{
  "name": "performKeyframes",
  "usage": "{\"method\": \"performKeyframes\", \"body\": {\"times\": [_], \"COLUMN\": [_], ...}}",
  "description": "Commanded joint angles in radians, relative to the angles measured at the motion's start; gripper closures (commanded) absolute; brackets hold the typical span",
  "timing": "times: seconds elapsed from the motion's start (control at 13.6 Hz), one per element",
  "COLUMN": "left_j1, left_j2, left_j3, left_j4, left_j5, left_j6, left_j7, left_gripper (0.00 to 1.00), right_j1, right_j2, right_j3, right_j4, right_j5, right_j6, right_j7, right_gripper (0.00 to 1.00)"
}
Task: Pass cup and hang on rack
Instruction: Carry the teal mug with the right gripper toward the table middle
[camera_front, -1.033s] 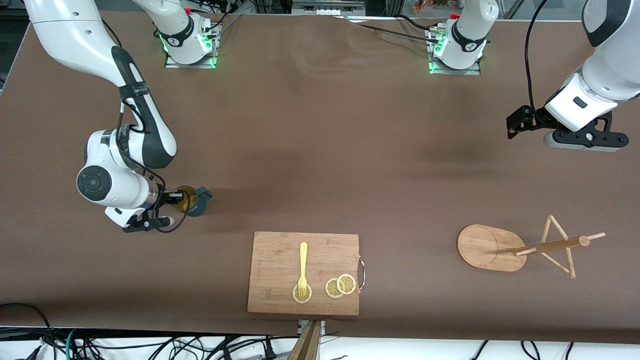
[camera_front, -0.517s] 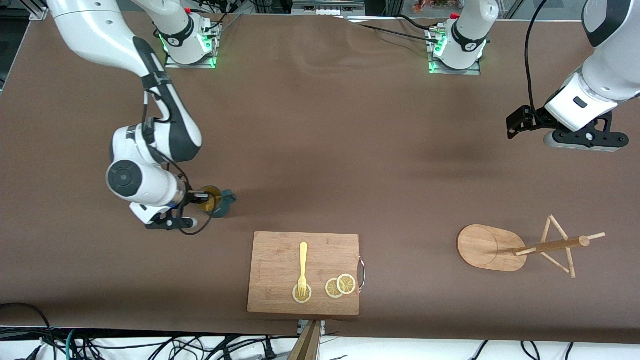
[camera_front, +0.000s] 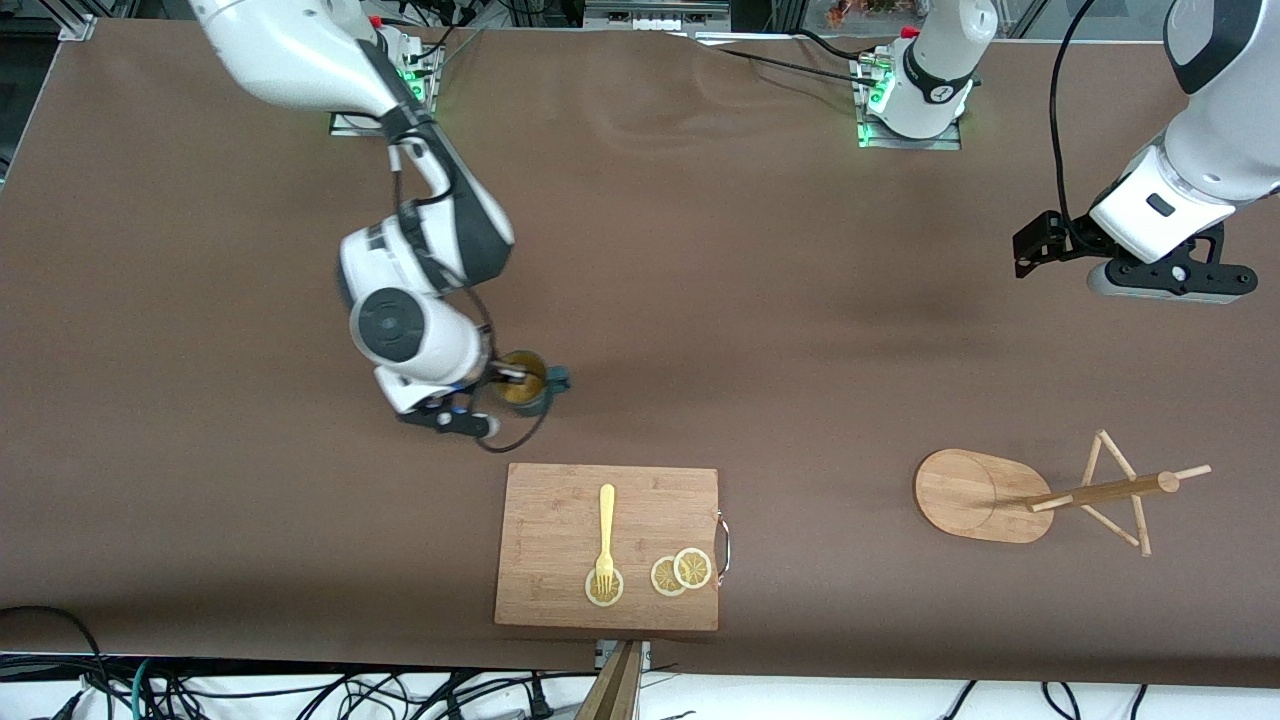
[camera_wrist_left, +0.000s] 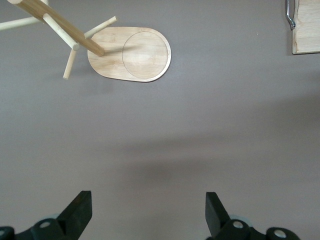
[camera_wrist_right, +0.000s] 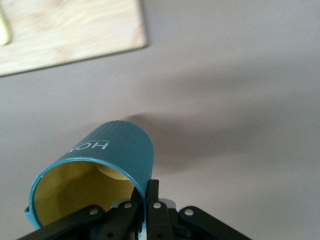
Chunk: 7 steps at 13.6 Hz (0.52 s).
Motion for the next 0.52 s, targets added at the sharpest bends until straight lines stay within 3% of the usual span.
{"method": "performKeyframes", "body": {"times": [0.0, 0.22, 0.44], "left_j1": [-0.002, -0.002, -0.003], "left_j2": [0.010, 0.009, 0.009], "left_j3": [-0.004, -0.004, -0.005], "left_j4": [0.026, 0.026, 0.026], "left_j5": [0.021, 0.021, 0.021], "left_j6": [-0.019, -0.019, -0.021], "left_j7": [-0.010, -0.010, -0.010], "left_gripper": [0.00, 0.00, 0.00], "right_j1": [0.106, 0.215, 0.286], "right_j2": [0.097, 0.166, 0.189], "right_j3": [-0.010, -0.010, -0.010], "right_j4": [0.137, 0.229, 0.246], "right_j5": [0.036, 0.039, 0.041], "right_j6": [-0.016, 0.039, 0.095], "right_j7": [0.169, 0.323, 0.397], "right_gripper": [1.00, 1.00, 1.00]}}
